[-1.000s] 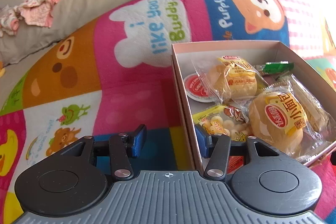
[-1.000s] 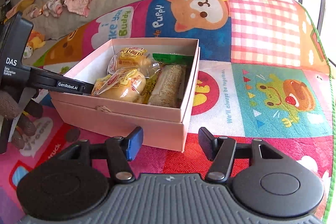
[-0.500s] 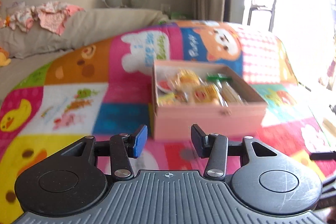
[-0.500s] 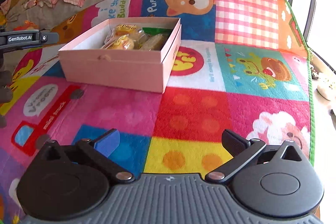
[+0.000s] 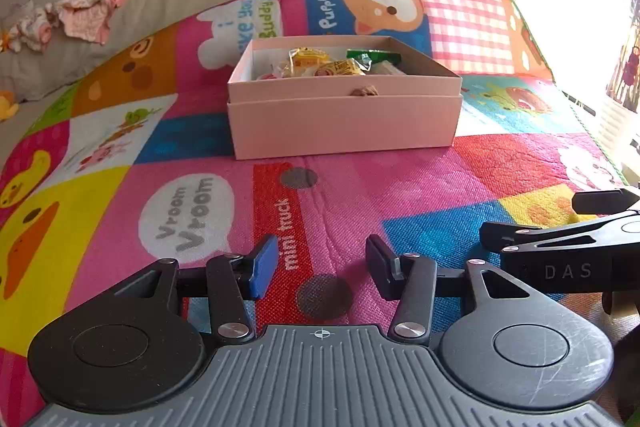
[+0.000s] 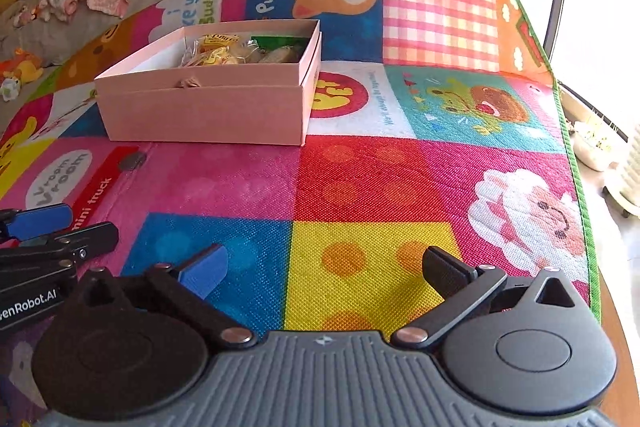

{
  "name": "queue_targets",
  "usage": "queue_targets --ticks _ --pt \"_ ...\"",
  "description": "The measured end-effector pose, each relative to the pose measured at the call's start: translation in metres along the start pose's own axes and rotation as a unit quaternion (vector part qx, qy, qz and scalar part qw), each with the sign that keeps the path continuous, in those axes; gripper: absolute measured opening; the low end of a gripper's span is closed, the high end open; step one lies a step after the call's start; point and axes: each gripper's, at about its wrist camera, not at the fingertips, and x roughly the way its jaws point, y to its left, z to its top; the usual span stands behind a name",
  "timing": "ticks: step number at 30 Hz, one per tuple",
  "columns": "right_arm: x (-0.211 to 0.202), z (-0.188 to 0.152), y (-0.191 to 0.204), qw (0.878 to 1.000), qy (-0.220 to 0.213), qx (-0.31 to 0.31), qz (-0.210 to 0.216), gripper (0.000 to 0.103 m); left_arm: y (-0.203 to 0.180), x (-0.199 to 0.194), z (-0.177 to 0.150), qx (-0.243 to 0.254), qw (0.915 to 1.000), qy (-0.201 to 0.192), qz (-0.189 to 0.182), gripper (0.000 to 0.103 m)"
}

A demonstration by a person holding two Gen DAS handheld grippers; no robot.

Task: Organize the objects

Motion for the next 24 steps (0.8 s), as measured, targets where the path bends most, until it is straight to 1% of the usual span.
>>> queue_targets --ticks 2,7,12,16,24 --pt "0.004 0.002 -0.003 1.000 0.005 0.013 0.010 0.103 0.000 0.000 0.000 -0.005 1.0000 0.000 0.000 0.053" --pt "0.003 0.001 -0.002 1.000 -0.002 0.021 0.005 0.103 -0.001 0.000 0.000 -0.014 0.9999 0.000 0.005 0.053" --pt "0.003 -0.001 -0.002 1.000 -0.007 0.017 0.007 0.103 -0.001 0.001 0.000 -0.016 0.9999 0.001 0.006 0.053" --pt "-0.002 -0.007 -0.006 1.000 -0.013 0.008 0.022 0.103 -0.001 0.001 0.000 -0.017 0.9998 0.001 0.005 0.053" --pt "-0.002 -0.008 -0.005 1.000 -0.013 0.007 0.020 0.103 0.000 0.000 0.000 -0.017 0.9998 0.001 0.005 0.053"
